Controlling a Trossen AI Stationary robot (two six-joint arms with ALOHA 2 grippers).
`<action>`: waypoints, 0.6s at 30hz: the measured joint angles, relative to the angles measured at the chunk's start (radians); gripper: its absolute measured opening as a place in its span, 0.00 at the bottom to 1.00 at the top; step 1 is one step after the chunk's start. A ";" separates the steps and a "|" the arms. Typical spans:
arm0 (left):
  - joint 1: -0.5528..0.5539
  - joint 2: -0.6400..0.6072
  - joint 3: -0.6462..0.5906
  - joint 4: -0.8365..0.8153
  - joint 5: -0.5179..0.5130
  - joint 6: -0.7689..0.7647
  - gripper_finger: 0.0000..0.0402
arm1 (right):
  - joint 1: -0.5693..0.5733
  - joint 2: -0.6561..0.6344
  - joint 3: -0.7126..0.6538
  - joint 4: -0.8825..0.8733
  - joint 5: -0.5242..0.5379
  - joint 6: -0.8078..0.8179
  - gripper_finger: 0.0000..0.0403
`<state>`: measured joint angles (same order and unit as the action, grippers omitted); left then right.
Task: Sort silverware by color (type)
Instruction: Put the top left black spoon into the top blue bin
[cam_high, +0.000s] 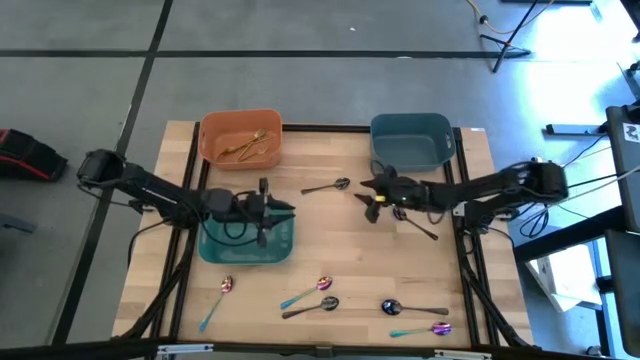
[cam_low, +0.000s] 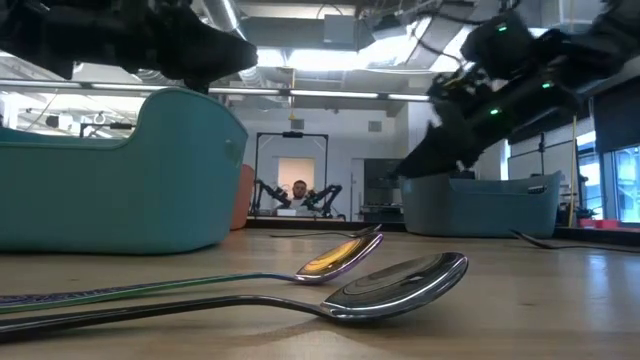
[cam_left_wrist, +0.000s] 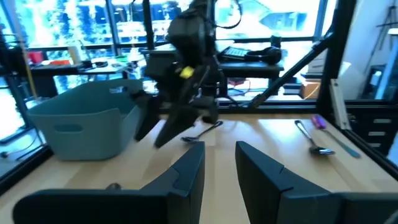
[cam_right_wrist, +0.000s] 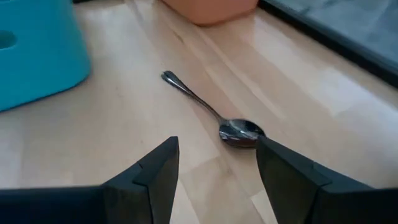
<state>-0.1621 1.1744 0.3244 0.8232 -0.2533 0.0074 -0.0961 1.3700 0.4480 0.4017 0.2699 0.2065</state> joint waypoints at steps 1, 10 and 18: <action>-0.006 0.000 0.000 0.002 0.000 0.001 0.21 | -0.006 0.028 0.019 -0.010 0.002 0.025 0.51; -0.018 0.000 0.002 -0.008 0.009 0.002 0.21 | -0.084 0.238 0.125 -0.027 0.006 0.253 0.51; -0.018 0.000 0.002 -0.021 0.004 0.003 0.21 | -0.095 0.362 0.175 0.019 0.048 0.317 0.51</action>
<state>-0.1806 1.1744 0.3264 0.8021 -0.2493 0.0105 -0.1909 1.7316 0.6229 0.4205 0.3180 0.5236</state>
